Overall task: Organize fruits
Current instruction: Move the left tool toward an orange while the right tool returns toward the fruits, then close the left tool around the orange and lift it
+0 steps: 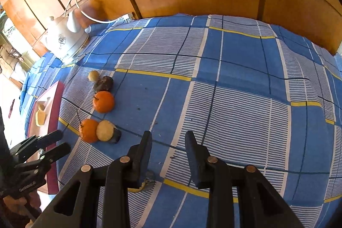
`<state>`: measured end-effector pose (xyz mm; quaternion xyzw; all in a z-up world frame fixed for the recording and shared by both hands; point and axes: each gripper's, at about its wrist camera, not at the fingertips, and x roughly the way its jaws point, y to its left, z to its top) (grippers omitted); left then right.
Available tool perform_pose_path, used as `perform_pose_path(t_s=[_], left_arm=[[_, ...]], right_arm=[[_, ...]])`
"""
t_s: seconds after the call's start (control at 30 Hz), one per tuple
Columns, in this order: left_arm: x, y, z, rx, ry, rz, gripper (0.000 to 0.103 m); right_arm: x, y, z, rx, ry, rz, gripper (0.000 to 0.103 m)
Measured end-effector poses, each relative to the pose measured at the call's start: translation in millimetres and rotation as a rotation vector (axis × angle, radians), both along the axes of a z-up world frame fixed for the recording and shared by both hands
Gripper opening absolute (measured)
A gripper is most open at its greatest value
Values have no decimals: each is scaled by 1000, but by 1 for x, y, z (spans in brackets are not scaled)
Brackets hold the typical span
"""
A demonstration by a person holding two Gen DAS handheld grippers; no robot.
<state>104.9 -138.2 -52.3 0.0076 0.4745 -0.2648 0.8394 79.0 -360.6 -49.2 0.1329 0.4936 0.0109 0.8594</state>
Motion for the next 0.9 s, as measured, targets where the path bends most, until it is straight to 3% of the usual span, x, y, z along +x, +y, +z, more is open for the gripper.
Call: perform_pose_path(t_s=[0.43, 0.53, 0.77, 0.9], left_arm=[[36, -12, -35, -106, 87, 64, 54], [40, -8, -37, -158, 120, 65, 42], [36, -4, -34, -159, 120, 46, 40], [26, -3, -33, -116, 96, -6, 41]], right_arm=[[0, 2, 3, 17, -9, 12, 32], [1, 4, 3, 12, -10, 20, 32], [1, 3, 2, 12, -9, 13, 32], [1, 1, 3, 17, -12, 7, 32]])
